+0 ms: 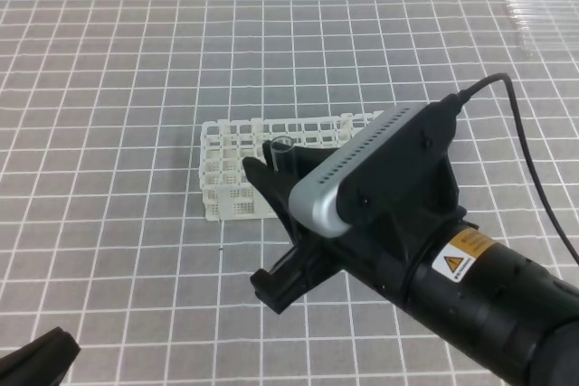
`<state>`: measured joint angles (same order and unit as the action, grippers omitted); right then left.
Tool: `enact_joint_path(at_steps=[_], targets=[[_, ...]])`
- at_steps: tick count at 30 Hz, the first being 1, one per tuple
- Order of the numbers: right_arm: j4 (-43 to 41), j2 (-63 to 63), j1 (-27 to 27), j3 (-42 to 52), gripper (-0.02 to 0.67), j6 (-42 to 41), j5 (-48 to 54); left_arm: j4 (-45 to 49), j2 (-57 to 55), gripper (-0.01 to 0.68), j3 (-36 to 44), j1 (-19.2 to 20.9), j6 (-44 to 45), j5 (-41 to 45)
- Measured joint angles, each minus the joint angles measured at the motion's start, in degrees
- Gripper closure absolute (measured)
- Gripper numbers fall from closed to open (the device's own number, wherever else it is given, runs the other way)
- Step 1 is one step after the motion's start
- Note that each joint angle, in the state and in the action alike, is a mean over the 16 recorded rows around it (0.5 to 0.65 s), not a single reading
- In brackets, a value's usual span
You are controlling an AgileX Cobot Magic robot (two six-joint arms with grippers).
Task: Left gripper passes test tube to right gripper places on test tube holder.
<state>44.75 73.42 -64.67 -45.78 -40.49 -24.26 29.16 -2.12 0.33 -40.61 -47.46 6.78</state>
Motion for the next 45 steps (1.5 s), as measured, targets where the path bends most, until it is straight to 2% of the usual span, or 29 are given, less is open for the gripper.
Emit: enact_joint_path(at_steps=[6, 17, 21, 26, 45], targets=[[-6.2, 1.0, 1.2, 0.1, 0.565, 4.4, -4.0, 0.0, 0.0, 0.673, 0.0, 0.0, 0.0, 0.8], [-28.5, 10.5, 9.8, -2.0, 0.565, 28.2, -19.3, 0.0, 0.0, 0.673, 0.1, 0.0, 0.0, 1.5], [-33.0, 15.5, 12.5, -4.6, 0.565, 34.0, -22.8, 0.0, -0.2, 0.673, 0.3, 0.0, 0.1, 1.5], [-33.8, 21.1, 13.8, -9.2, 0.565, 35.0, -23.4, 0.0, -0.2, 0.673, 0.3, 0.0, 0.1, 1.5], [-33.6, 33.7, 13.8, -22.7, 0.565, 33.7, -15.0, 0.0, 0.0, 0.673, 0.0, 0.0, 0.0, 2.6]])
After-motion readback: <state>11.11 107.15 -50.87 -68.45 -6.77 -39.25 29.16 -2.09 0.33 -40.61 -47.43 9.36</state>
